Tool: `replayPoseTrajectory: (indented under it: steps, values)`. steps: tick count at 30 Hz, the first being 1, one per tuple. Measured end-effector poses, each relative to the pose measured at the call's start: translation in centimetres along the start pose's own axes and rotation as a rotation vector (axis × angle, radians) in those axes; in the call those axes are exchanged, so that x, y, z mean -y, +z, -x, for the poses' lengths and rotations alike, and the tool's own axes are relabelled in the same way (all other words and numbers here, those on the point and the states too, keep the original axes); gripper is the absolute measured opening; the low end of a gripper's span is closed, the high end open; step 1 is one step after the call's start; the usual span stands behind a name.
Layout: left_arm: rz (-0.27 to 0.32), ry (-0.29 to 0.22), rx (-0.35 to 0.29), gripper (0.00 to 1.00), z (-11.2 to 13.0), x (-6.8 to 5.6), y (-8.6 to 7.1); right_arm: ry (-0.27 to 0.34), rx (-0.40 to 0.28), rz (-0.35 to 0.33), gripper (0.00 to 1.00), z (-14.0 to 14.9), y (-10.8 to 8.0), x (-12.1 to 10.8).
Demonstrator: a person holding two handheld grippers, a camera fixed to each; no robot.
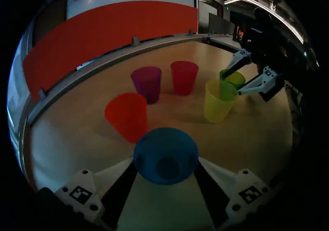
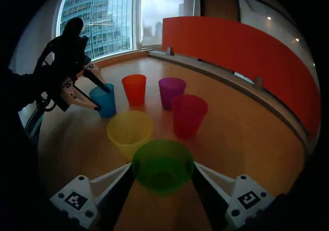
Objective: Pour water
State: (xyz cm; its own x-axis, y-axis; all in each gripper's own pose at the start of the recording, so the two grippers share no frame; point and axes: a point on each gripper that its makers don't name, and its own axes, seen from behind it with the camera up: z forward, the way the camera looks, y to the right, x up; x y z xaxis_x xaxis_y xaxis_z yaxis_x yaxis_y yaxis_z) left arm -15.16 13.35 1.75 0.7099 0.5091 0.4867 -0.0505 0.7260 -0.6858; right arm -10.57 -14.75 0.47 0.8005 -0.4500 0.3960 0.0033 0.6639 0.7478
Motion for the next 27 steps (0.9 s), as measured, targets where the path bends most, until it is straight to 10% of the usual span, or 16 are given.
replayPoseTrajectory:
  steps: [27]
  values:
    - [-0.003,-0.086,0.023,0.97,1.5,0.0,-0.7,0.019,-0.017,0.027,0.99,1.0,-0.3,-0.3]
